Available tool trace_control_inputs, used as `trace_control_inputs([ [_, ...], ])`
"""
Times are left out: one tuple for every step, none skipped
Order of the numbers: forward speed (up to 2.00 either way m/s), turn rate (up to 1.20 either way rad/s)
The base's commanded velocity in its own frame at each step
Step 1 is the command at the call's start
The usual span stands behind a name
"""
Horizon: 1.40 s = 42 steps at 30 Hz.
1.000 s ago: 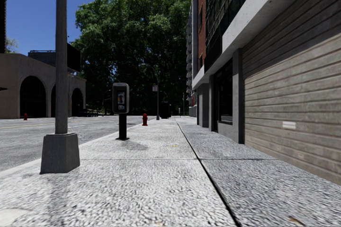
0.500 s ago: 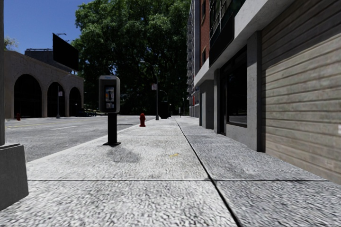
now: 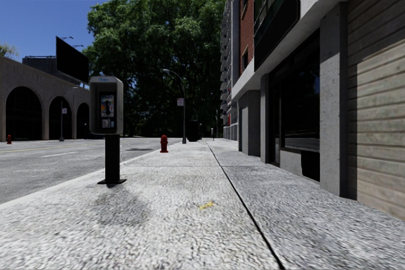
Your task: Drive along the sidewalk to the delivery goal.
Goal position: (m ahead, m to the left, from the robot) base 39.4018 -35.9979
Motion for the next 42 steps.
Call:
trace_control_inputs([
  [2.00,0.00],
  [2.00,0.00],
  [2.00,0.00],
  [2.00,0.00],
  [2.00,0.00],
  [2.00,0.00],
  [2.00,0.00],
  [2.00,0.00],
  [2.00,0.00],
  [2.00,0.00],
  [2.00,0.00],
  [2.00,0.00],
  [2.00,0.00],
  [2.00,0.00],
  [2.00,0.00],
  [2.00,0.00],
  [2.00,0.00],
  [2.00,0.00],
  [2.00,0.00],
  [2.00,0.00],
  [2.00,0.00],
  [2.00,0.00],
  [2.00,0.00],
  [2.00,0.00],
  [2.00,0.00],
  [2.00,0.00],
  [2.00,0.00],
  [2.00,0.00],
  [2.00,0.00],
  [2.00,0.00],
  [2.00,0.00],
  [2.00,0.00],
  [2.00,0.00],
  [2.00,0.00],
  [2.00,0.00],
  [2.00,0.00],
  [2.00,0.00],
  [2.00,0.00],
  [2.00,0.00],
  [2.00,0.00],
  [2.00,0.00],
  [2.00,0.00],
])
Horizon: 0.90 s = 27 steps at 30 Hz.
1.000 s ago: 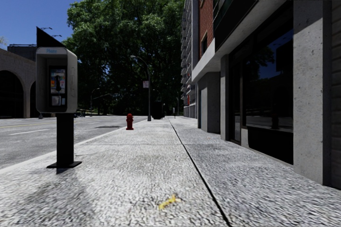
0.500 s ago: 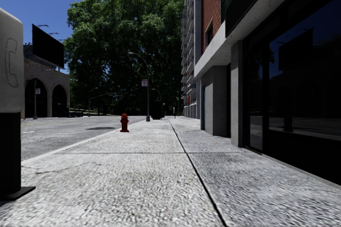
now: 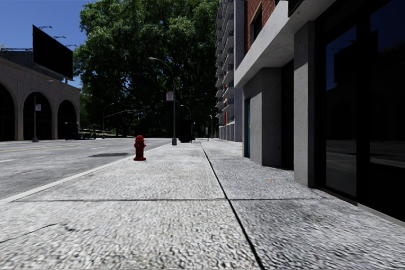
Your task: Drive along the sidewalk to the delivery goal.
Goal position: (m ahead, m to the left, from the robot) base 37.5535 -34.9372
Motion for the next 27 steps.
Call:
trace_control_inputs([
  [2.00,0.00],
  [2.00,0.00],
  [2.00,0.00],
  [2.00,0.00],
  [2.00,0.00],
  [2.00,0.00],
  [2.00,0.00],
  [2.00,0.00],
  [2.00,0.00],
  [2.00,0.00],
  [2.00,0.00],
  [2.00,0.00],
  [2.00,0.00],
  [2.00,0.00],
  [2.00,0.00],
  [2.00,0.00],
  [2.00,0.00],
  [2.00,0.00],
  [2.00,0.00],
  [2.00,0.00],
  [2.00,0.00],
  [2.00,0.00],
  [2.00,0.00],
  [2.00,0.00],
  [2.00,0.00],
  [2.00,0.00],
  [2.00,0.00],
])
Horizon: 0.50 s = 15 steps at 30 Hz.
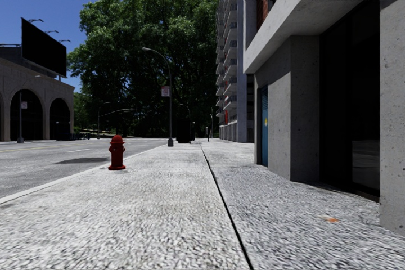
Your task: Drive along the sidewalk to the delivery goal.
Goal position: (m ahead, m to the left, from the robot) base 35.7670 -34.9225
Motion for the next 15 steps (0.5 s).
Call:
trace_control_inputs([
  [2.00,0.00],
  [2.00,0.00],
  [2.00,0.00],
  [2.00,0.00],
  [2.00,0.00],
  [2.00,0.00],
  [2.00,0.00],
  [2.00,0.00],
  [2.00,0.00],
  [2.00,0.00],
  [2.00,0.00],
  [2.00,0.00],
  [2.00,0.00],
  [2.00,0.00],
  [2.00,0.00],
])
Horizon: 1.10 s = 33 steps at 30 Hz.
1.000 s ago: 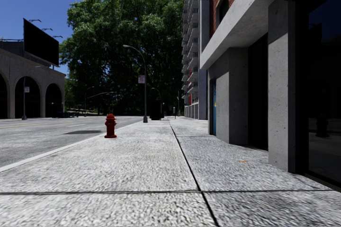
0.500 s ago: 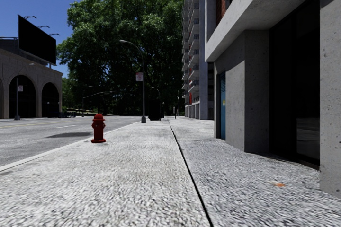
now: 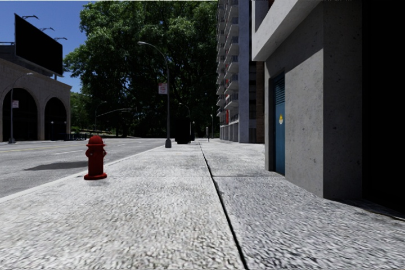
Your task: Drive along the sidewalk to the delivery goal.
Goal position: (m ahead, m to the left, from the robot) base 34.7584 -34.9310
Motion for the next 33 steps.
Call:
trace_control_inputs([
  [2.00,0.00],
  [2.00,0.00],
  [2.00,0.00],
  [2.00,0.00],
  [2.00,0.00],
  [2.00,0.00],
  [2.00,0.00],
  [2.00,0.00],
  [2.00,0.00],
  [2.00,0.00],
  [2.00,0.00],
  [2.00,0.00],
  [2.00,0.00],
  [2.00,0.00],
  [2.00,0.00],
  [2.00,0.00],
  [2.00,0.00],
  [2.00,0.00],
  [2.00,0.00],
  [2.00,0.00],
  [2.00,0.00],
  [2.00,0.00],
  [2.00,0.00],
  [2.00,0.00],
  [2.00,0.00],
  [2.00,0.00],
  [2.00,0.00],
  [2.00,0.00],
  [2.00,0.00],
  [2.00,0.00],
  [2.00,0.00],
  [2.00,0.00],
  [2.00,0.00],
])
